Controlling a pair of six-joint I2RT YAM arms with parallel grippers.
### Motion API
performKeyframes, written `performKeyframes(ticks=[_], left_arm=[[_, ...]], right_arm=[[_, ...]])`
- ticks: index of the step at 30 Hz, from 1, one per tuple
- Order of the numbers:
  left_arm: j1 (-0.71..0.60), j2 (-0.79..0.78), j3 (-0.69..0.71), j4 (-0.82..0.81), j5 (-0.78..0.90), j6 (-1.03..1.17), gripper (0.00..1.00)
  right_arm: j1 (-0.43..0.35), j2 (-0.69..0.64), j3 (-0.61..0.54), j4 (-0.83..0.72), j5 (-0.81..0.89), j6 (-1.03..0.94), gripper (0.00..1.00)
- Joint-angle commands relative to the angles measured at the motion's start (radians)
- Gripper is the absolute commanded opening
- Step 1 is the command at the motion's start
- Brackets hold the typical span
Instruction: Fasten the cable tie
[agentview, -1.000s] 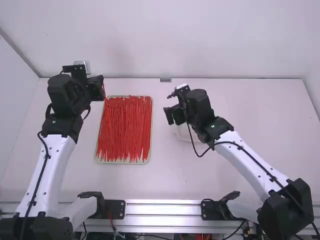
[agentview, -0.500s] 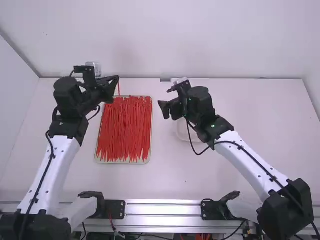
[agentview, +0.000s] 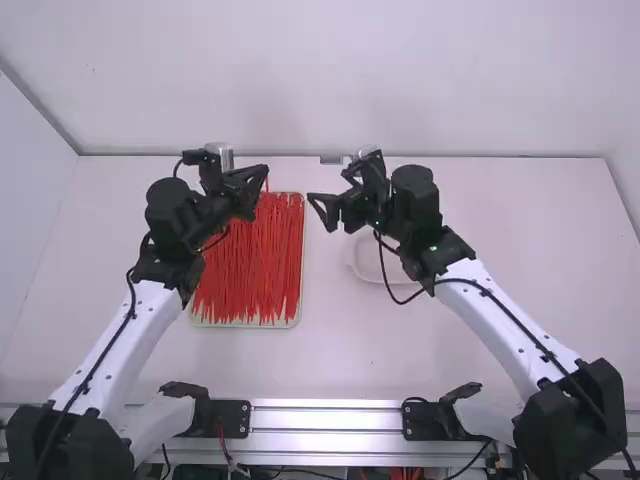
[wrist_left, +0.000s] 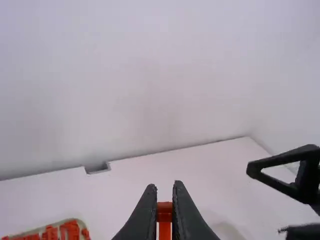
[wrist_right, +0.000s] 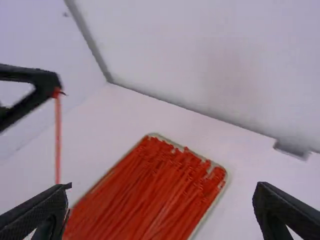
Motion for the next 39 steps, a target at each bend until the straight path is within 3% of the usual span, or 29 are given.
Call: performKeyframes(ticks=[1,8,22,29,33,39], left_arm=[[-0.021,-0.019,-0.003,0.031,-0.013,-0.005,0.02],[-0.061,-0.002,-0.003,0.15,-0.011,-0.056,0.02],[-0.121,0.008,-0.003,0.323,-0.004,-0.167,0.02],[-0.121,0.008,-0.003,0.395,0.069,-0.213,0.02],[-0.122,0.008,-0.003,0.41,0.068,-0.24,0.02],[-0.125,0.008,-0.005,0.427,0.072,-0.266,0.02]], right_arm=[[0.003,0.006,0.031,0.021,-0.099,0.011,0.98],[0.033,0.006,0.031,0.077,-0.154,0.011,0.98],[0.136,0.006,0.031,0.223,0.093,0.011,0.98],[0.126,0.006,0.031,0.249,0.105,0.011,0.98],[0.125,0.006,0.031,0.259,0.105,0.011,0.85],[0.134,0.006,0.031,0.267,0.051,0.004,0.49]])
